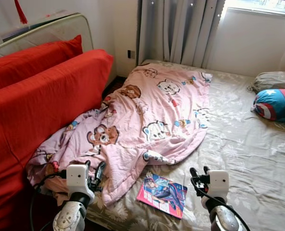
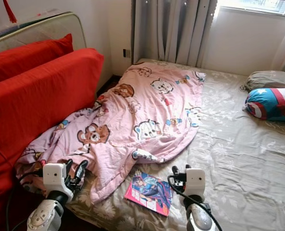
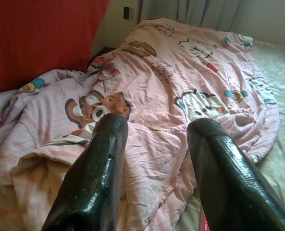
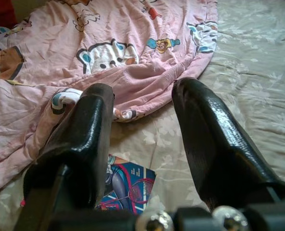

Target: Clean up the room

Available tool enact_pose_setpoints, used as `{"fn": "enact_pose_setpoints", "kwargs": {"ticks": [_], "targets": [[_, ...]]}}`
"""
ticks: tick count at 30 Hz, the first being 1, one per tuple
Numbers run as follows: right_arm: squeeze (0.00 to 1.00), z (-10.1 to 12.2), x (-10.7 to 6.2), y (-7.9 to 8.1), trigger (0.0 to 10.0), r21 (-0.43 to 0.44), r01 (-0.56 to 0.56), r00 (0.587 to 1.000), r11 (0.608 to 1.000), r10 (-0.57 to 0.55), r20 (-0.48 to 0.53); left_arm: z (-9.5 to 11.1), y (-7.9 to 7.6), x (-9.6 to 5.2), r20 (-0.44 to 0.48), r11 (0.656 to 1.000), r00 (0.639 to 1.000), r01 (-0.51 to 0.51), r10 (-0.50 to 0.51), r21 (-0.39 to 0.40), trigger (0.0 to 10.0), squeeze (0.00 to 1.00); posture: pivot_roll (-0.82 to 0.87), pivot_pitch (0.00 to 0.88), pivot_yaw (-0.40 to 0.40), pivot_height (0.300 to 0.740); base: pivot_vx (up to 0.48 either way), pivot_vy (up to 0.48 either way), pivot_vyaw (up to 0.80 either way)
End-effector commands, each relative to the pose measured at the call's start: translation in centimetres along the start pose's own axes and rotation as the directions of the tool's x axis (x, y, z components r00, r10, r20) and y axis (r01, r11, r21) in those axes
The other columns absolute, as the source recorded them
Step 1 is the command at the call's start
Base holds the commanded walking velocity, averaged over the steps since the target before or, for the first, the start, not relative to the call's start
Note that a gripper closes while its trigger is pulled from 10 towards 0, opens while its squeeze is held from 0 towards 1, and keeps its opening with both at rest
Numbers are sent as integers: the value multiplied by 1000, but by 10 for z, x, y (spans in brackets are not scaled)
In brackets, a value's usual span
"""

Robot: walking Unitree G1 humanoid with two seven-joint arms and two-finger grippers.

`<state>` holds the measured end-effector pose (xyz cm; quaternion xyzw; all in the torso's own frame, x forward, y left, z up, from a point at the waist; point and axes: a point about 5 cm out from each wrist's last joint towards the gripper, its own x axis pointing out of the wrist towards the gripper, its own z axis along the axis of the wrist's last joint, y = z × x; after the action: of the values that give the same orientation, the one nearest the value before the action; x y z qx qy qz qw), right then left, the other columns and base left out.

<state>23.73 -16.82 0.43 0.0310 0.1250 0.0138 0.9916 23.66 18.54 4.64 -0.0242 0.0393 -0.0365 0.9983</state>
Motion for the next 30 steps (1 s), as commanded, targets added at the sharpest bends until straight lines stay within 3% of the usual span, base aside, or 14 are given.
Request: {"fn": "enact_pose_setpoints", "kwargs": {"ticks": [1, 8, 13, 30], "targets": [[0, 2, 1, -2, 10000, -10, 6, 1000, 1000, -6, 7, -2, -1, -1, -17, 1000, 1000, 10, -10, -3, 10000, 0, -45, 28, -38, 710, 0, 0, 0], [0, -1, 3, -1, 10000, -20, 17, 999, 1000, -18, -28, -1, -1, -1, -15, 1000, 1000, 12, -12, -2, 10000, 0, -43, 29, -32, 710, 0, 0, 0], [0, -1, 2, 1, 10000, -17, 17, 1000, 1000, -18, -16, -2, 0, -2, -18, 1000, 1000, 14, -14, -1, 10000, 0, -43, 27, -26, 680, 0, 0, 0], [0, -4, 1, 2, 10000, -20, 28, 999, 999, -29, -22, -2, -1, 1, -21, 999, 999, 35, -35, 7, 10000, 0, -53, 0, -14, 680, 0, 0, 0]]}}
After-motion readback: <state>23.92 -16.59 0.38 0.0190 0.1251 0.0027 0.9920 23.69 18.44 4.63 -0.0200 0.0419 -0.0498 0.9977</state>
